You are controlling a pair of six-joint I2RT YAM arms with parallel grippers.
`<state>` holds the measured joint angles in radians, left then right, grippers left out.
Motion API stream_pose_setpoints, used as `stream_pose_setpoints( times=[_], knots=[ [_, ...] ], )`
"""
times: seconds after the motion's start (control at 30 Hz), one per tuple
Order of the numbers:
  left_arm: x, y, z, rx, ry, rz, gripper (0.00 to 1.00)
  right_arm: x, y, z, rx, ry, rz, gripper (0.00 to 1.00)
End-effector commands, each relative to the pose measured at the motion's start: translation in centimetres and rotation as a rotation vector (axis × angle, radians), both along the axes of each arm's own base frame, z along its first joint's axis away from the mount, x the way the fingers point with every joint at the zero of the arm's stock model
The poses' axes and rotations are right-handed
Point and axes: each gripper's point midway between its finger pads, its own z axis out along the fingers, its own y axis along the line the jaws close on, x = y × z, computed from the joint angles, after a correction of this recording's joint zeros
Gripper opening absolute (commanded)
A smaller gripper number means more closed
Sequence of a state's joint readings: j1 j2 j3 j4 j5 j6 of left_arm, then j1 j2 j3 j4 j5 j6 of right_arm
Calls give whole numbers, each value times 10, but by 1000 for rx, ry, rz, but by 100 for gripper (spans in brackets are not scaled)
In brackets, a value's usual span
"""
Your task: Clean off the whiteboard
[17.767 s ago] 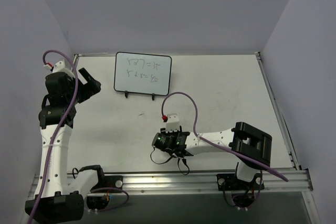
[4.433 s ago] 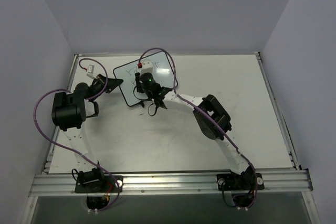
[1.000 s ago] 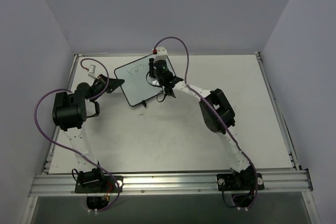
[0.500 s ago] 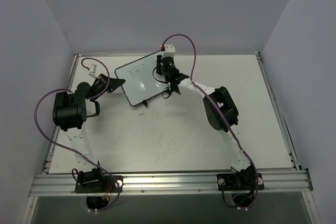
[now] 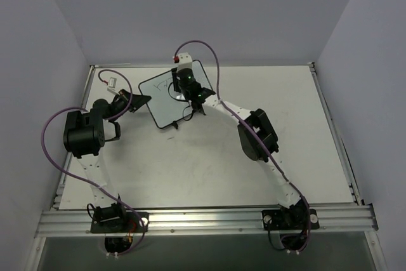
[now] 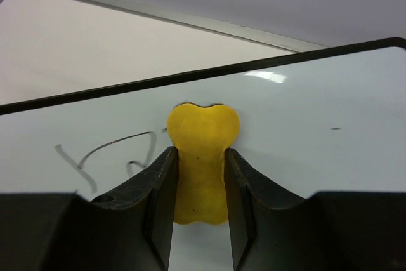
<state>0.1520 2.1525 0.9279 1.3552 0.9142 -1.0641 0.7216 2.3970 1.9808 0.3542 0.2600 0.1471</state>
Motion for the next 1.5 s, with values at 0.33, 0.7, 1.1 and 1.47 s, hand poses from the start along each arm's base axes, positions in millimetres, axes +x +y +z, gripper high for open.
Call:
stream_pose_setpoints(
  times=[0.33,0.7,1.1,1.47],
  knots=[
    [-5,-6,40,73,-272,-7,2,-69,93,-22,-81,12,201,0],
    [-5,-7,40,77,-273,-9,2,-9,19,-30,-77,46,38,0],
    [-5,-8,40,80,-272,-13,2,31,-61,-30,-89,53,-110,0],
    [-5,-8,40,79,-272,-13,2,43,-111,-37,-35,83,-199,0]
  ],
)
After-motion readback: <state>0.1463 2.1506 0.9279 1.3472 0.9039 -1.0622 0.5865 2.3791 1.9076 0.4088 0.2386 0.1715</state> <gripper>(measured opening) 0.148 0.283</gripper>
